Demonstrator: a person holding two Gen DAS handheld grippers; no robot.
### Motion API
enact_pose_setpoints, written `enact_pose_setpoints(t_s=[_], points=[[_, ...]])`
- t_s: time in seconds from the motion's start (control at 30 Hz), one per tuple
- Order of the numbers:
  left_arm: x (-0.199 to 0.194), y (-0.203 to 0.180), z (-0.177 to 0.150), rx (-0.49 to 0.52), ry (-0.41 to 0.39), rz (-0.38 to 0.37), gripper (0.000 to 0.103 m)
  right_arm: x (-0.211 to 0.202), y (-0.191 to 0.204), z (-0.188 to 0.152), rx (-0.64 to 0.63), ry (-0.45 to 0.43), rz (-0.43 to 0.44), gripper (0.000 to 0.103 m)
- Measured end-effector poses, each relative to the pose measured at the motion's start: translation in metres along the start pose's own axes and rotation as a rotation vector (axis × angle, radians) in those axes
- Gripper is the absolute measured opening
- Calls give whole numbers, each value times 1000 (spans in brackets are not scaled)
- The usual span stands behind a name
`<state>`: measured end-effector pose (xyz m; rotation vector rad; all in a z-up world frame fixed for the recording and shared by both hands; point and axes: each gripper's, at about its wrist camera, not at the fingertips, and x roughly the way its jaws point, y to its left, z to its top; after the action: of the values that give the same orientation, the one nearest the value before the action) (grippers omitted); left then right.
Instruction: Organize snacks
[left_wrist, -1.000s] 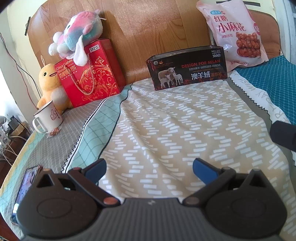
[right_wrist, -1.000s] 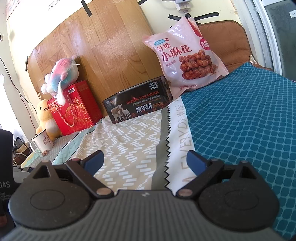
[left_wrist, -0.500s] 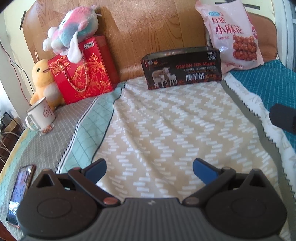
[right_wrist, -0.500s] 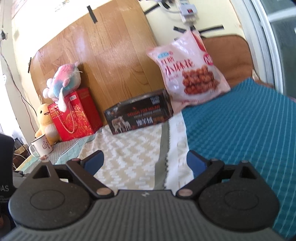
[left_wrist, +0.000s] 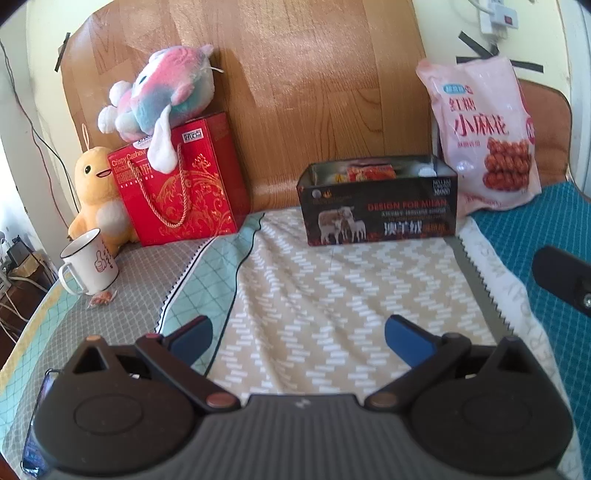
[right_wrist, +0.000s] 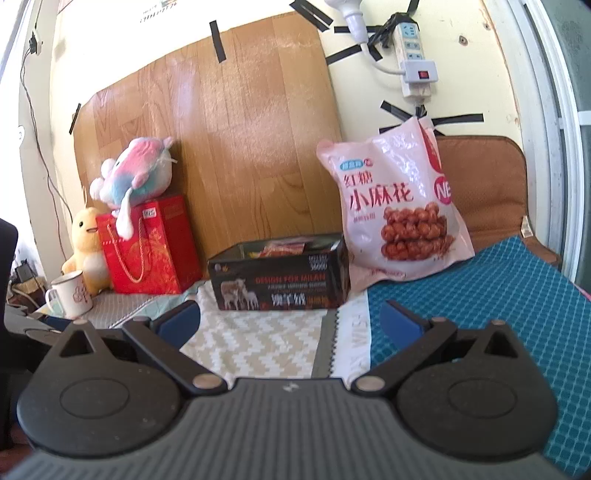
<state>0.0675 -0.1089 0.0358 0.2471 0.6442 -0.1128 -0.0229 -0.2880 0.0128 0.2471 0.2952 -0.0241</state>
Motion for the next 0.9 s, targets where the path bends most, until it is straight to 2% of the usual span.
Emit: enact_pose_setpoints(t_s=[0.4, 0.9], points=[[5, 1, -1, -14, 11, 14, 103, 3, -3, 3, 28, -19, -8, 103], [5, 4, -8, 9, -6, 68, 103, 1, -1, 4, 13, -28, -6, 103]])
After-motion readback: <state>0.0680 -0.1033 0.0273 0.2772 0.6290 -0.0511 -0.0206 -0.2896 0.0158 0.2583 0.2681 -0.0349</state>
